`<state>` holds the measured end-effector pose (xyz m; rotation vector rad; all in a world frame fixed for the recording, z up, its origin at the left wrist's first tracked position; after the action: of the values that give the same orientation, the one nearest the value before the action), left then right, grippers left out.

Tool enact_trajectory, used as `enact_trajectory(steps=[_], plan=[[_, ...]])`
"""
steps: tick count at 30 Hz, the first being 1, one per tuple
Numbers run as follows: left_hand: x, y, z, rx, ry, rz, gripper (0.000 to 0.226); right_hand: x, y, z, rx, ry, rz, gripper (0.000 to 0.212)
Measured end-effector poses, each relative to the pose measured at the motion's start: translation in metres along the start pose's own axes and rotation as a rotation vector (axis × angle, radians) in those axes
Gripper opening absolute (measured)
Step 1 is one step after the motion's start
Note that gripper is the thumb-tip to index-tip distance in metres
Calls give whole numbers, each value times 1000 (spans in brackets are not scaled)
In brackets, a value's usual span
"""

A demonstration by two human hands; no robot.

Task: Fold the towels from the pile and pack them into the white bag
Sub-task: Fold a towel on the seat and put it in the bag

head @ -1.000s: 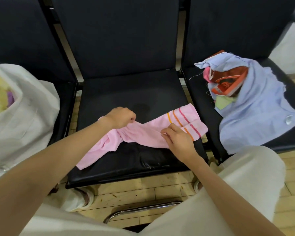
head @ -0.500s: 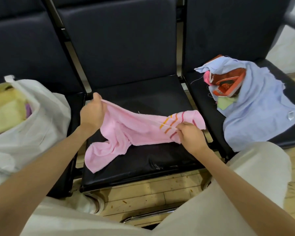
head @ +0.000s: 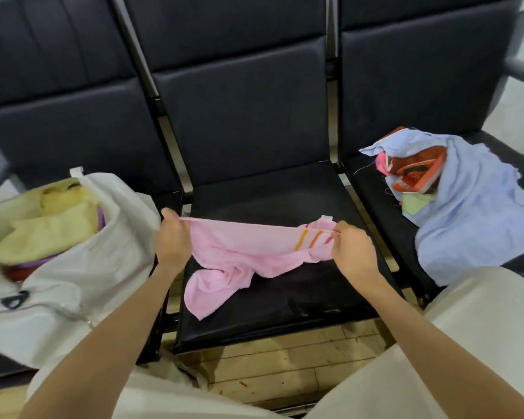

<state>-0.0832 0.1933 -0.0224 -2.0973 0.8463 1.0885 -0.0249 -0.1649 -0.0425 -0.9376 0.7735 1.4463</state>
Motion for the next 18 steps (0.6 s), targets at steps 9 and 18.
enact_trajectory(steps=[9,18], plan=[[-39,-16,-59,75,309,-15,31,11,11,-15,64,-221,46,14],[-117,-15,-112,-74,764,-143,31,22,16,47,-302,-209,227,21]])
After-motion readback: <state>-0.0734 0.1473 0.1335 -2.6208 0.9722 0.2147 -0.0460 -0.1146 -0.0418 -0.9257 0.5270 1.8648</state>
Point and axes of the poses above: each hand's wrist, its own y-axis away from the middle knuckle, its own x-axis out of the palm, z = x × y, the point moved 6 cm from there along -y, towards the middle knuckle
